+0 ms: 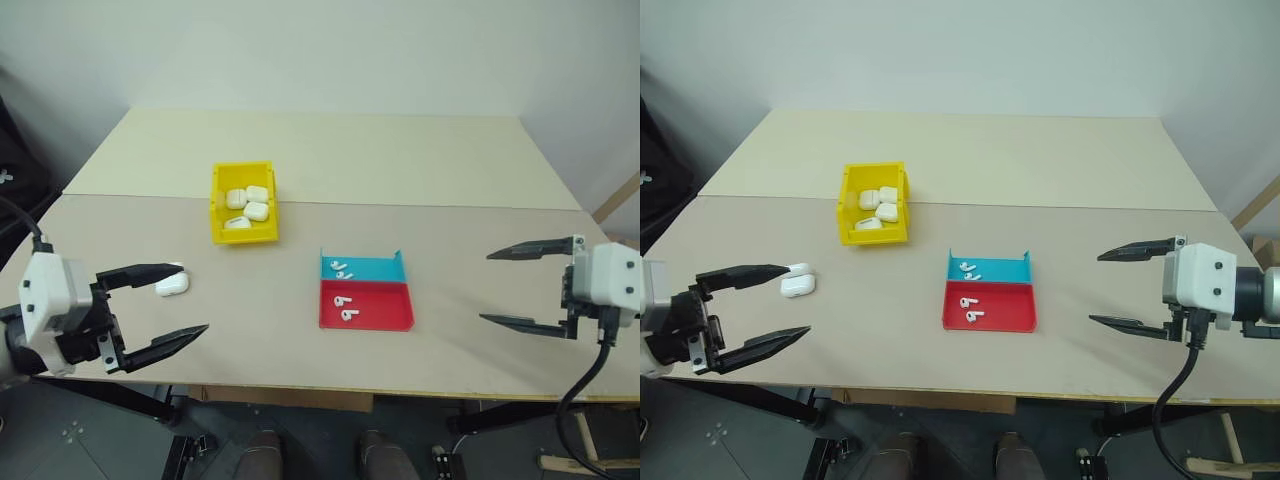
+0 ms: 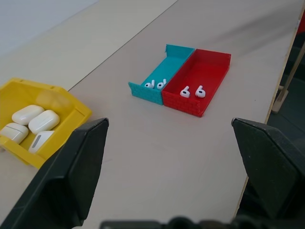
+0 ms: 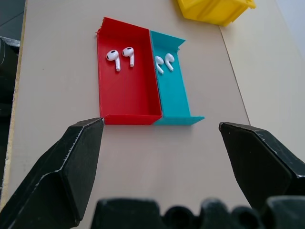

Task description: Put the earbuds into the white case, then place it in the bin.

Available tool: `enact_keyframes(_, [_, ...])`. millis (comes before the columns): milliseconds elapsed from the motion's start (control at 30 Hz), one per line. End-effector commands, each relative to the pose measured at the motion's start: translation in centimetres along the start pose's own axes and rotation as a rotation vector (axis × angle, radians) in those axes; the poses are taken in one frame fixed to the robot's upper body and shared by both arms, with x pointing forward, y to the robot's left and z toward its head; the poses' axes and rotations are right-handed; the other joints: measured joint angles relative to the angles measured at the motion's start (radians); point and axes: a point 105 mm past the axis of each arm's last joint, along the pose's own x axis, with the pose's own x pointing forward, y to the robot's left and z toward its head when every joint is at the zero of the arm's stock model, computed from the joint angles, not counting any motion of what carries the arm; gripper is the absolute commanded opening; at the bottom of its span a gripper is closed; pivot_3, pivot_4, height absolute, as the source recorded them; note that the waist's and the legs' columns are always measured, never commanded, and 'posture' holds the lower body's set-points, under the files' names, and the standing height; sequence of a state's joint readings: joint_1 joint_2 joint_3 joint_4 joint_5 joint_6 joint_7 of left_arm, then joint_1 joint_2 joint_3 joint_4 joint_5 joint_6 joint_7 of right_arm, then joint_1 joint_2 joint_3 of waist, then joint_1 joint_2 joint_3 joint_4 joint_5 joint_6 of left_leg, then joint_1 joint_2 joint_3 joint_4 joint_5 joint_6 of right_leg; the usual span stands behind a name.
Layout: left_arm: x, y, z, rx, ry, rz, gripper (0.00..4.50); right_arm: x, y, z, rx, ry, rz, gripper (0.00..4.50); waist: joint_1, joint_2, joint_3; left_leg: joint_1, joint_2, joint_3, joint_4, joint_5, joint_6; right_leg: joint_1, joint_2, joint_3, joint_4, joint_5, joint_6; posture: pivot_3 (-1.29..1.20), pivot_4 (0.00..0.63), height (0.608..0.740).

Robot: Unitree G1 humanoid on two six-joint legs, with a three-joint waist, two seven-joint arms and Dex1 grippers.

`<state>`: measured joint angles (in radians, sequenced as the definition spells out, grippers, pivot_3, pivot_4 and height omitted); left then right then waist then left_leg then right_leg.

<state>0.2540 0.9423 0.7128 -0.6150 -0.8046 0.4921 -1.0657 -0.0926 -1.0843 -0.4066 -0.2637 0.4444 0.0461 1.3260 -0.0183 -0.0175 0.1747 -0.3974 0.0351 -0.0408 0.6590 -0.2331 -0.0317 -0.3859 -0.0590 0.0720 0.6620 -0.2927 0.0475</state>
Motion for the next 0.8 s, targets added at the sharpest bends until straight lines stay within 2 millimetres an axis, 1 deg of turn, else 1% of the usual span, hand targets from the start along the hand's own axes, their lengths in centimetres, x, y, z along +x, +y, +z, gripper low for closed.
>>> enact_keyframes(33, [-0.1,0.3,1.0,-0.025,-0.015,0.022,4.50,-0.2,-0.6,0.7,-0.054,-0.016,-0.028,4.48,0.000,0.000,0.000,0.000,0.000,0.000,0.000,0.000,0.000,0.000,0.000,0.000,0.000,0.000,0.000,0.00,0.150,0.740])
enact_keyframes(100, [0.0,0.6,1.6,-0.018,-0.067,0.066,4.50,-0.2,-0.7,0.7,-0.057,-0.017,-0.029,4.48,0.000,0.000,0.000,0.000,0.000,0.000,0.000,0.000,0.000,0.000,0.000,0.000,0.000,0.000,0.000,0.00,0.150,0.740])
enact_keyframes(133, [0.1,0.9,1.6,-0.008,-0.061,0.102,4.50,-0.2,-0.7,0.7,-0.058,-0.017,-0.029,4.48,0.000,0.000,0.000,0.000,0.000,0.000,0.000,0.000,0.000,0.000,0.000,0.000,0.000,0.000,0.000,0.00,0.150,0.740])
enact_keyframes(233, [0.2,1.3,1.3,0.018,-0.011,0.178,4.50,-0.2,-0.9,0.7,-0.060,-0.015,-0.027,4.48,0.000,0.000,0.000,0.000,0.000,0.000,0.000,0.000,0.000,0.000,0.000,0.000,0.000,0.000,0.000,0.00,0.150,0.740])
enact_keyframes(367, [0.1,1.2,1.0,0.034,0.039,0.262,4.50,0.1,-1.1,0.6,-0.063,-0.017,-0.020,4.48,-0.001,0.000,0.000,0.000,0.000,0.000,0.000,0.000,0.000,0.000,0.000,0.000,0.000,0.000,0.000,0.00,0.150,0.740])
enact_keyframes(467, [0.5,1.2,0.7,0.038,0.110,0.332,4.50,0.3,-1.6,0.6,-0.069,-0.031,-0.022,4.48,-0.001,0.000,0.000,0.000,0.000,0.000,0.000,0.000,0.000,0.000,0.000,0.000,0.001,0.000,0.000,0.00,0.150,0.740])
enact_keyframes(533, [0.9,1.2,0.9,0.040,0.128,0.370,4.50,0.5,-2.1,0.6,-0.073,-0.036,-0.024,4.48,-0.001,0.000,0.000,0.001,0.000,0.000,0.000,0.000,0.000,0.000,0.000,0.000,0.001,0.000,0.000,0.00,0.150,0.740])
enact_keyframes(667, [1.8,1.7,1.6,-0.031,0.115,0.491,4.50,0.6,-2.9,0.8,-0.068,-0.037,-0.015,4.48,0.001,0.000,0.000,0.001,0.000,-0.001,0.000,0.000,0.000,0.000,0.000,0.000,0.001,0.000,0.000,0.00,0.150,0.740])
enact_keyframes(700, [2.1,1.9,1.0,-0.065,0.170,0.525,4.50,0.5,-2.9,0.6,-0.063,-0.026,-0.004,4.48,0.004,0.000,0.000,0.001,0.000,-0.001,0.000,0.000,0.000,0.001,0.000,0.000,0.001,0.000,0.000,0.00,0.150,0.740])
enact_keyframes(800, [2.4,2.4,0.0,-0.088,0.304,0.615,4.50,0.4,-3.0,0.5,-0.065,-0.011,0.010,4.48,0.004,0.000,0.000,0.000,-0.001,-0.003,0.001,0.000,0.000,0.001,-0.001,0.000,0.001,0.000,0.000,0.00,0.150,0.740])
